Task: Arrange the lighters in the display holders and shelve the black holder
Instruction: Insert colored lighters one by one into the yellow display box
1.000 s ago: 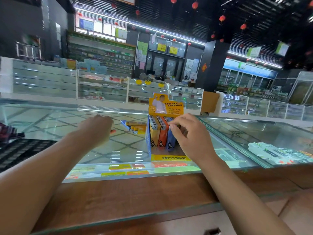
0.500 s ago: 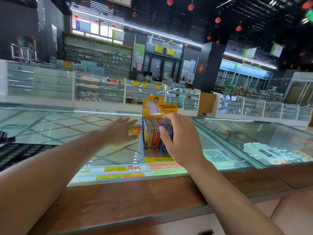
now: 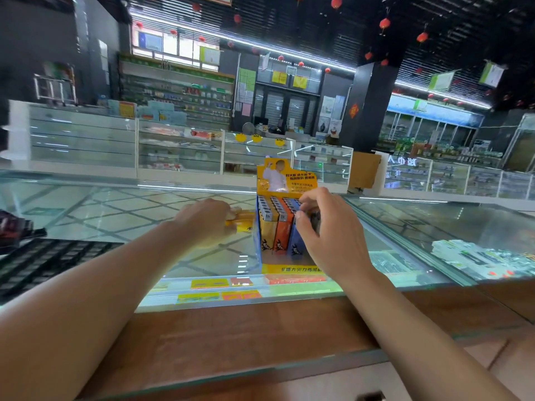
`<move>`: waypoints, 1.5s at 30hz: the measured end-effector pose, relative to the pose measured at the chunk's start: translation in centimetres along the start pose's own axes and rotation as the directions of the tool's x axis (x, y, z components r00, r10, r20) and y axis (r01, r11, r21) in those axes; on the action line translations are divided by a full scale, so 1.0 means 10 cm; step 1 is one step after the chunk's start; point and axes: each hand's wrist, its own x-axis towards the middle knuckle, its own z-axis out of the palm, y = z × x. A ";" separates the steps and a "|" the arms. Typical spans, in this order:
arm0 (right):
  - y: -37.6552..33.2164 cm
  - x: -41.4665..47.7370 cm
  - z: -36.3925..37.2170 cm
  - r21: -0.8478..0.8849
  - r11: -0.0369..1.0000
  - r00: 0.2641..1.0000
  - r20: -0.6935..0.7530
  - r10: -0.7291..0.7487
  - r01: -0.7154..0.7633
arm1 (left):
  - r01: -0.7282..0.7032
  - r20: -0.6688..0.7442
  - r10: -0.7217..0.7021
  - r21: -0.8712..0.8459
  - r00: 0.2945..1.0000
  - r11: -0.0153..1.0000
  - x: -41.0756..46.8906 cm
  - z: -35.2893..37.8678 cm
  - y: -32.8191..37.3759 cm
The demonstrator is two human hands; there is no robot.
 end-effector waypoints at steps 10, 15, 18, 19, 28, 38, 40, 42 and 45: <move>-0.01 0.01 0.01 -0.002 1.000 1.000 -0.005 -0.003 0.003 | -0.179 0.029 0.178 0.049 0.984 0.983 0.10 0.13 -0.02; 0.00 0.01 0.01 -0.001 1.000 1.000 -0.011 -0.013 0.013 | -0.308 0.112 0.305 0.011 0.946 0.951 0.33 0.20 0.05; 0.01 0.02 0.01 0.015 1.000 1.000 -0.016 -0.013 0.013 | -0.295 0.087 0.299 -0.058 0.950 0.954 0.48 0.20 0.02; 0.02 0.02 0.01 0.020 1.000 1.000 -0.017 -0.014 0.014 | -0.283 0.077 0.287 -0.063 0.955 0.957 0.54 0.22 0.01; 0.03 0.03 0.01 0.016 0.999 1.000 -0.010 -0.029 0.029 | -0.205 0.073 0.213 -0.103 0.974 0.973 0.68 0.38 -0.03; 0.03 0.02 -0.01 0.002 1.000 1.000 0.007 -0.027 0.027 | -0.212 0.073 0.216 -0.062 0.974 0.975 0.20 0.15 -0.10; 0.03 0.01 -0.02 -0.009 1.000 1.000 0.004 -0.029 0.029 | -0.179 0.070 0.183 -0.056 0.981 0.982 0.09 0.12 -0.12; 0.02 0.00 -0.02 -0.017 0.999 1.000 0.000 -0.031 0.031 | -0.169 0.054 0.171 -0.044 0.984 0.985 -0.05 0.06 -0.12; 0.00 -0.01 -0.01 -0.047 0.998 1.000 -0.005 -0.031 0.030 | -0.199 0.010 0.199 -0.009 0.980 0.980 -0.23 0.00 -0.14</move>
